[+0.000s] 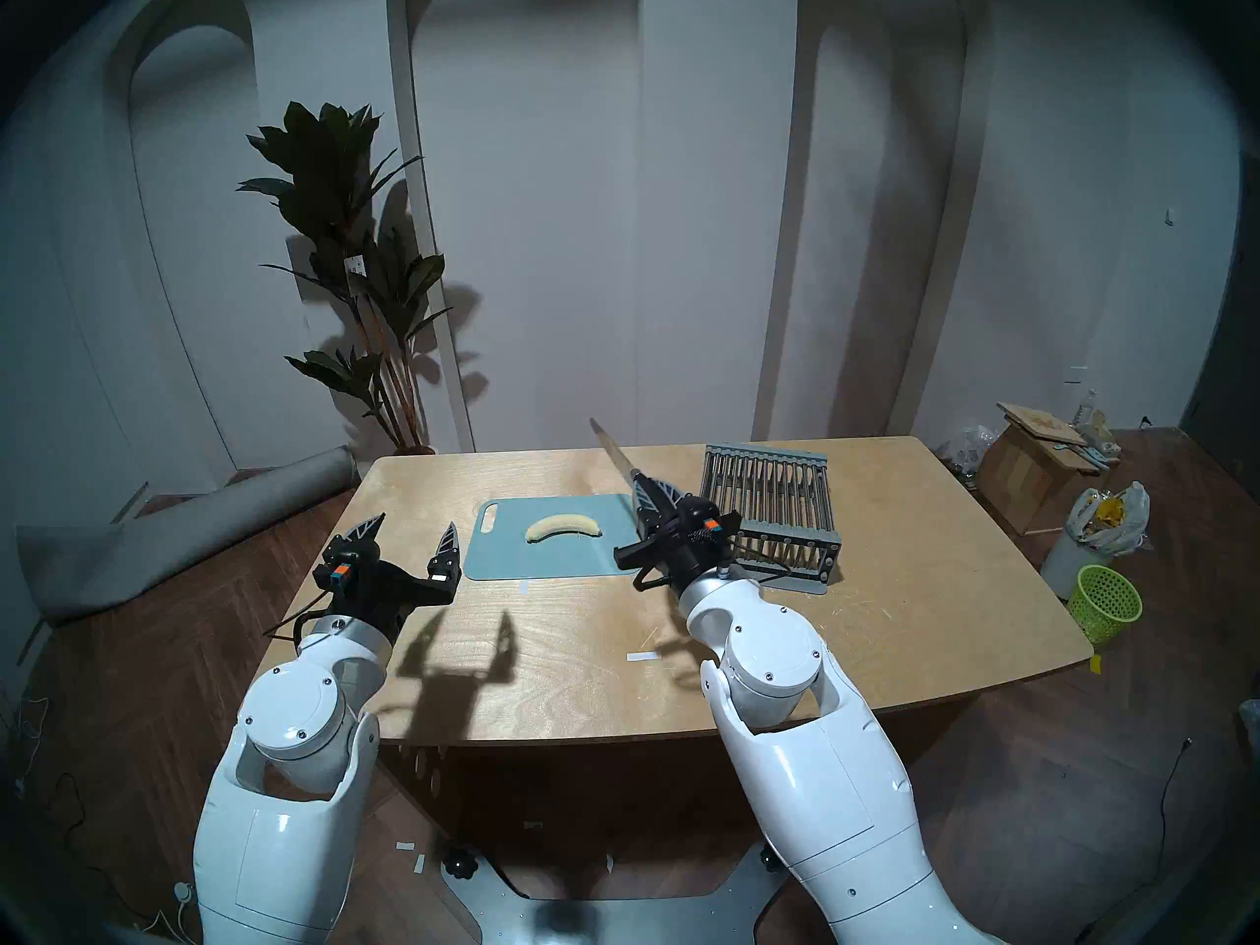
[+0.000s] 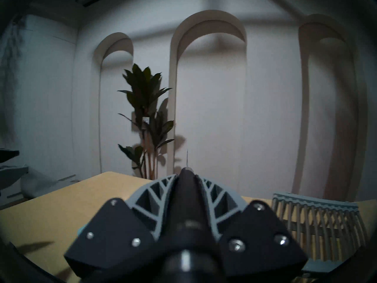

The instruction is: Cut the banana into four pieces on the cutting board

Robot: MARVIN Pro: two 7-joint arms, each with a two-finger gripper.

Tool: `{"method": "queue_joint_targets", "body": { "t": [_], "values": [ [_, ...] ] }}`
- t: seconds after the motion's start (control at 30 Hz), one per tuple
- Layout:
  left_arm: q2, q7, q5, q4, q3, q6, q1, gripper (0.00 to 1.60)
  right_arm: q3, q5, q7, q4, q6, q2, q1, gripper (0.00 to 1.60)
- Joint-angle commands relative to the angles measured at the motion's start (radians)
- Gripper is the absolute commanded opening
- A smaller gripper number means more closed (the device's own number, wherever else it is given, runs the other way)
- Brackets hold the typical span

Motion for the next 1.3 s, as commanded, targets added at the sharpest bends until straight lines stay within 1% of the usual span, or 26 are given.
{"method": "queue_joint_targets", "body": {
  "t": [0.0, 0.03, 0.07, 0.1, 0.13, 0.17, 0.27, 0.3, 0.37, 0.4, 0.47, 0.5, 0.6, 0.67, 0.7, 0.77, 0.83, 0.87, 0.93, 0.97, 1.03, 1.1, 1.13, 1.17, 1.2, 1.27],
  "values": [
    [0.073, -0.104, -0.044, -0.009, -0.018, -0.028, -0.032, 1.60, -0.019, 0.025, 0.092, 0.019, -0.120, 0.005, 0.051, 0.00],
    [0.103, -0.117, -0.051, 0.000, -0.025, -0.041, -0.049, 1.60, -0.023, 0.026, 0.096, 0.022, -0.134, 0.006, 0.045, 0.00],
    [0.104, -0.115, -0.063, 0.003, -0.033, -0.036, -0.063, 1.15, -0.025, 0.026, 0.098, 0.020, -0.133, 0.006, 0.039, 0.00],
    [0.131, -0.164, -0.051, 0.012, -0.073, -0.023, -0.103, 0.00, -0.029, 0.027, 0.106, 0.022, -0.153, 0.011, 0.027, 0.00],
    [0.131, -0.164, -0.051, 0.012, -0.073, -0.023, -0.103, 0.00, -0.029, 0.027, 0.106, 0.022, -0.153, 0.011, 0.027, 0.00],
    [0.133, -0.177, -0.031, 0.012, -0.089, -0.020, -0.115, 0.00, -0.030, 0.026, 0.107, 0.020, -0.151, 0.013, 0.021, 0.00],
    [0.172, -0.239, -0.048, 0.013, -0.130, -0.017, -0.146, 0.00, -0.030, 0.030, 0.111, 0.019, -0.159, 0.021, 0.010, 0.00],
    [0.173, -0.248, -0.054, 0.002, -0.138, -0.027, -0.145, 0.00, -0.029, 0.028, 0.109, 0.019, -0.154, 0.023, 0.008, 0.00],
    [0.212, -0.293, -0.078, 0.010, -0.164, -0.025, -0.179, 0.00, -0.030, 0.030, 0.113, 0.018, -0.159, 0.028, 0.004, 0.00],
    [0.209, -0.304, -0.077, 0.001, -0.178, -0.024, -0.174, 0.00, -0.030, 0.031, 0.114, 0.018, -0.160, 0.029, 0.003, 0.00],
    [0.246, -0.345, -0.078, 0.011, -0.193, -0.020, -0.208, 0.00, -0.032, 0.031, 0.118, 0.020, -0.163, 0.032, -0.002, 0.00],
    [0.247, -0.363, -0.079, 0.006, -0.200, -0.020, -0.207, 0.00, -0.034, 0.031, 0.119, 0.021, -0.163, 0.033, -0.004, 0.00],
    [0.284, -0.413, -0.084, 0.009, -0.202, -0.025, -0.238, 0.00, -0.038, 0.032, 0.124, 0.025, -0.165, 0.036, -0.011, 0.00],
    [0.313, -0.456, -0.087, 0.021, -0.190, -0.032, -0.262, 0.00, -0.041, 0.032, 0.127, 0.029, -0.167, 0.038, -0.015, 0.00],
    [0.316, -0.471, -0.082, 0.022, -0.182, -0.036, -0.263, 0.00, -0.042, 0.032, 0.128, 0.031, -0.167, 0.039, -0.016, 0.00],
    [0.357, -0.533, -0.076, 0.041, -0.152, -0.042, -0.299, 0.00, -0.044, 0.032, 0.131, 0.032, -0.171, 0.041, -0.020, 0.00],
    [0.383, -0.574, -0.084, 0.049, -0.132, -0.052, -0.324, 0.00, -0.042, 0.033, 0.132, 0.032, -0.174, 0.043, -0.022, 0.00],
    [0.383, -0.583, -0.095, 0.046, -0.127, -0.057, -0.322, 0.00, -0.040, 0.034, 0.131, 0.033, -0.176, 0.044, -0.024, 0.00],
    [0.396, -0.619, -0.101, 0.054, -0.108, -0.073, -0.351, 0.00, -0.036, 0.035, 0.132, 0.033, -0.180, 0.047, -0.029, 0.00],
    [0.397, -0.625, -0.105, 0.051, -0.103, -0.080, -0.348, 0.00, -0.035, 0.035, 0.132, 0.033, -0.182, 0.048, -0.031, 0.00],
    [0.398, -0.657, -0.124, 0.066, -0.082, -0.095, -0.378, 0.00, -0.032, 0.036, 0.134, 0.033, -0.189, 0.050, -0.036, 0.00],
    [0.387, -0.669, -0.146, 0.075, -0.072, -0.113, -0.388, 0.00, -0.030, 0.036, 0.134, 0.033, -0.195, 0.050, -0.040, 0.00],
    [0.375, -0.677, -0.162, 0.091, -0.062, -0.122, -0.410, 0.00, -0.028, 0.037, 0.135, 0.032, -0.199, 0.050, -0.042, 0.00],
    [0.372, -0.681, -0.169, 0.092, -0.059, -0.131, -0.406, 0.00, -0.027, 0.036, 0.135, 0.032, -0.200, 0.050, -0.043, 0.00],
    [0.363, -0.690, -0.180, 0.110, -0.047, -0.143, -0.426, 0.00, -0.026, 0.037, 0.136, 0.032, -0.204, 0.050, -0.045, 0.00],
    [0.353, -0.704, -0.200, 0.136, -0.027, -0.162, -0.440, 0.00, -0.024, 0.037, 0.138, 0.034, -0.210, 0.049, -0.047, 0.00]
  ]
}}
